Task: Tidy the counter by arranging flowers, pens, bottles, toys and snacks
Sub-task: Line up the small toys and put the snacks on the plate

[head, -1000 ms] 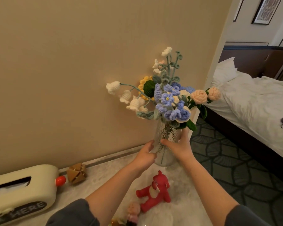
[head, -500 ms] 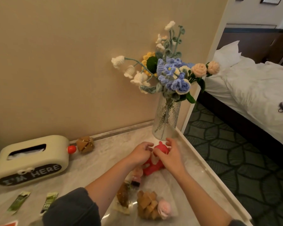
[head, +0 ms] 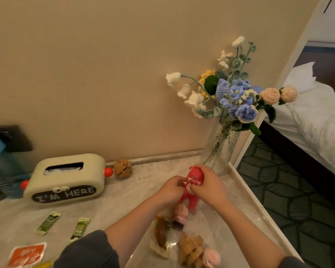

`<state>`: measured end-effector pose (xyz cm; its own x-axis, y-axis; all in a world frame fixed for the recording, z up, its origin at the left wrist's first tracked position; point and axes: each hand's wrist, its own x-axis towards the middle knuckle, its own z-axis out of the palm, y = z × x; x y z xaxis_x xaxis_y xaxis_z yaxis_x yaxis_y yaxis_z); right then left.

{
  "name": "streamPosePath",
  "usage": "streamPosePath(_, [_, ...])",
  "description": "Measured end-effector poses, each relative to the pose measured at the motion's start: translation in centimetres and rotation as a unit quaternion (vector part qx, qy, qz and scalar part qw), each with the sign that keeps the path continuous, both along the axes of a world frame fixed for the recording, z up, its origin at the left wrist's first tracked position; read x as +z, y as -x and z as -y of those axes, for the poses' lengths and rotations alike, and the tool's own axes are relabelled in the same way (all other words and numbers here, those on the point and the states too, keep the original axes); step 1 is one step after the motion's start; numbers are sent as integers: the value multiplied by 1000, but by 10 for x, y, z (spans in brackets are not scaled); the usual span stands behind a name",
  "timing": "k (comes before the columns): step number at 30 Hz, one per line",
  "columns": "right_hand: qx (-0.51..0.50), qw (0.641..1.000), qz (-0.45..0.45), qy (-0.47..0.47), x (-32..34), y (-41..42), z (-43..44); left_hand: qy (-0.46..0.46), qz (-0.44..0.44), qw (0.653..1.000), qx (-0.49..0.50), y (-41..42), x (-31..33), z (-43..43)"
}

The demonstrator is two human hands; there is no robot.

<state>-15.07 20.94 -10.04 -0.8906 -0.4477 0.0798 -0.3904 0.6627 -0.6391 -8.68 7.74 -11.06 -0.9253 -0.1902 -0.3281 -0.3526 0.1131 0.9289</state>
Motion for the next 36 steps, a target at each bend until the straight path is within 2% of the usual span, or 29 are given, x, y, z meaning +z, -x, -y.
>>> streamPosePath(5, [63, 998, -15, -20, 20, 30, 36, -2, -38, 999, 9, 5, 12, 22])
streamPosePath(11, [112, 981, -80, -139, 29, 71, 51, -12, -47, 999, -8, 28, 8, 30])
streamPosePath(15, [133, 966, -89, -203, 27, 85, 52, -19, -35, 999, -4, 44, 0, 29])
streamPosePath(32, [99, 939, -156, -289, 19, 96, 60, -25, -45, 998, 34, 69, -11, 34])
streamPosePath(36, [89, 937, -166, -294, 23, 87, 62, 36, -65, 995, 70, 61, -3, 45])
